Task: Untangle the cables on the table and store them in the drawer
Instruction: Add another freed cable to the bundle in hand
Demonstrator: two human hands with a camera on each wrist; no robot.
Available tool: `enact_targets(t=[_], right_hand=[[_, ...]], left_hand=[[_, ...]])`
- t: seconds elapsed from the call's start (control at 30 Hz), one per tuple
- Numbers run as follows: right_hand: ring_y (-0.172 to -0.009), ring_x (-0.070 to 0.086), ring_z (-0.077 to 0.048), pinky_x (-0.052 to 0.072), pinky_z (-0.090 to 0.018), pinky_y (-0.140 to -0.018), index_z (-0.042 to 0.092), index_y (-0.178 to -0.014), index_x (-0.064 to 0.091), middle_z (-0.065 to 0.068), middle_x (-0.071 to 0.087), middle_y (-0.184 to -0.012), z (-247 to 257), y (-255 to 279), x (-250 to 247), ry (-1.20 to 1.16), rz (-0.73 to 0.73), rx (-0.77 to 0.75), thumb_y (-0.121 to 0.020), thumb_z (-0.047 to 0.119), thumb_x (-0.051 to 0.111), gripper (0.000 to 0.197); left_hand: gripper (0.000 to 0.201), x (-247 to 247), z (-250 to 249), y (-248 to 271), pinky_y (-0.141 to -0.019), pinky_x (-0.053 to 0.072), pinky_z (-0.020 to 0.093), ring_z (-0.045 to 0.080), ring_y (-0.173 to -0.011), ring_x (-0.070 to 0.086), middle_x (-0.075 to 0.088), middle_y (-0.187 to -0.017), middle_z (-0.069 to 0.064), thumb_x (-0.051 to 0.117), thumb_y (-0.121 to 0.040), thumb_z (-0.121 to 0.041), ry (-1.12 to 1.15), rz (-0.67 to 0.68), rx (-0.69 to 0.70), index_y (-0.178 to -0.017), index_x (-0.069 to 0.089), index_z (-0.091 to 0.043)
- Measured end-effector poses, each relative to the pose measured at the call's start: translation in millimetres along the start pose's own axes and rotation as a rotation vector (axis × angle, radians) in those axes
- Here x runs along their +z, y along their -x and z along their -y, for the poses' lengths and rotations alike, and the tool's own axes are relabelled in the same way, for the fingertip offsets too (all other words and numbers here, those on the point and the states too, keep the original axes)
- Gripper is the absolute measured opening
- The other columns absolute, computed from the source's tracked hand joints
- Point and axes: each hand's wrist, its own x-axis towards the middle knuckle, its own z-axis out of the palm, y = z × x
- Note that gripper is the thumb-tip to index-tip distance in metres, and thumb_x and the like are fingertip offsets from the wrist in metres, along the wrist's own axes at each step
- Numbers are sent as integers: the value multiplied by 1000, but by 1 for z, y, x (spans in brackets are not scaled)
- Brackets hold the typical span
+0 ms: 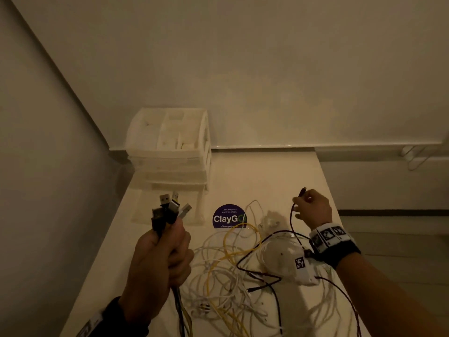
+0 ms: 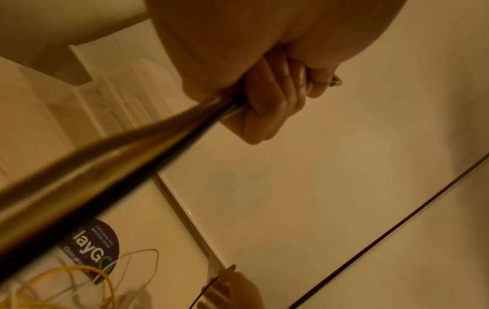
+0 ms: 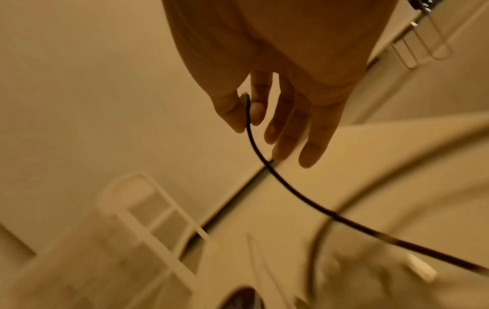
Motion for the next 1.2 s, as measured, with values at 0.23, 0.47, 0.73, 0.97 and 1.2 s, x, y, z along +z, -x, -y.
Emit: enact_targets(t=[0.23, 0.47, 0.73, 0.97, 1.2], right_hand=[[-81, 72, -28, 59, -44, -73, 12, -90, 43, -15, 70, -82, 133, 81, -52, -303, -31, -493, -95, 13, 53, 11], [-66, 69, -23, 58, -30, -62, 7, -88, 51, -8, 64, -77, 218, 175, -64, -61, -133, -893, -86, 9, 69, 18], [-62, 61, -22, 59, -42, -64, 8, -90, 65, -9, 61, -76, 282, 211, -59, -291, -161, -700, -87, 14, 69, 8], [-54, 46, -19, 41, -27, -51, 5, -86, 53, -7, 63, -66, 260, 302, -29, -238, 340, -636, -90, 15, 56, 11], [-63, 60, -22, 51, -33, -62, 6, -87, 64, -14, 69, -76, 194, 346, 37, -419, 365, -447, -92, 19, 57, 15]], left_hand=[[56, -8, -17, 12, -43, 10, 19, 7, -36, 13, 17, -49, 2, 58, -93, -38, -2, 72, 61, -48, 32, -16], [44, -32, -44, 32, -39, 15, 16, 9, -38, 14, 18, -51, 4, 47, -89, -38, -8, 131, 144, -54, 34, -14], [38, -51, -55, 46, -36, 17, 16, 9, -39, 14, 21, -48, -1, 50, -82, -40, 56, 155, 174, -62, 38, -9], [39, -46, -68, 47, -37, 18, 17, 10, -39, 15, 21, -50, 1, 56, -78, -41, 77, 170, 267, -75, 50, -3], [43, -29, -45, 52, -50, 38, 31, 23, -48, 43, 44, -56, 19, 70, -77, -51, -66, 169, 349, -85, 64, -9]])
